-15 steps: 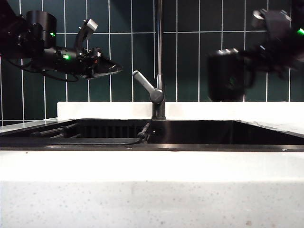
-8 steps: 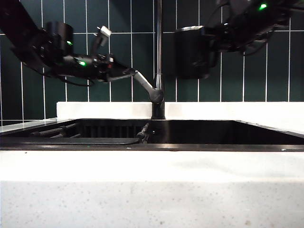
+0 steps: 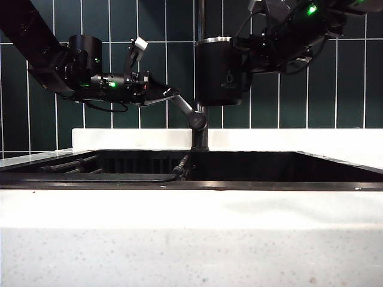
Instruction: Pick up the mug next to the sink, go to the faucet to get some water, pour the water into the sink, and finally put the mug back to its place.
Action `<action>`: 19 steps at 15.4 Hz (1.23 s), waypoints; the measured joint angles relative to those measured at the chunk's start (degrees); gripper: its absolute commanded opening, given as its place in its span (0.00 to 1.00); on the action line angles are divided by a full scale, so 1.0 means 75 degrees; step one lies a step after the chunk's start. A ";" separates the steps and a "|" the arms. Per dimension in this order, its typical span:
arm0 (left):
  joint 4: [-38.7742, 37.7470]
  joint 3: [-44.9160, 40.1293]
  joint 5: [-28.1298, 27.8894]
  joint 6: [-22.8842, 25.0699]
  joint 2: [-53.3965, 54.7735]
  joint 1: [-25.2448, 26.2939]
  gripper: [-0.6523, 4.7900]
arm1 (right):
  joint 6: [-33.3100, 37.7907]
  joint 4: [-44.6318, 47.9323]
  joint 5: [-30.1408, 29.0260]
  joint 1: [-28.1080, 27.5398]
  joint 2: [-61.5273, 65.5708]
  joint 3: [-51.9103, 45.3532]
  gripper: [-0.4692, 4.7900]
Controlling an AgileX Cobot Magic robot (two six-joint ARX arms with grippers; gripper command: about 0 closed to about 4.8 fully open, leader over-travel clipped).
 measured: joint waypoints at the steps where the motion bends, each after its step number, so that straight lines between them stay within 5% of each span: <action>1: -0.0079 -0.0003 0.0020 0.0000 -0.0061 0.0015 0.41 | -0.0015 -0.0020 0.0006 -0.0009 0.0000 0.0000 0.09; 6: 0.0146 0.0012 0.0195 0.0079 -0.0772 0.0020 0.41 | -0.0067 -0.0052 0.0055 0.0000 0.0000 0.0000 0.09; 7: 0.0085 0.0009 0.0143 0.0236 -0.0755 0.0020 0.50 | -0.0070 -0.0055 0.0055 0.0000 0.0003 0.0000 0.09; 11: -0.0650 0.0006 -0.1061 0.1475 -0.0726 -0.0044 0.52 | -0.0172 -0.0219 0.0058 0.0000 0.0003 0.0000 0.09; 19: -0.0289 0.0006 -0.1172 0.1545 -0.0105 -0.0102 0.52 | -0.0204 0.0047 0.0041 0.0003 0.0015 0.0000 0.09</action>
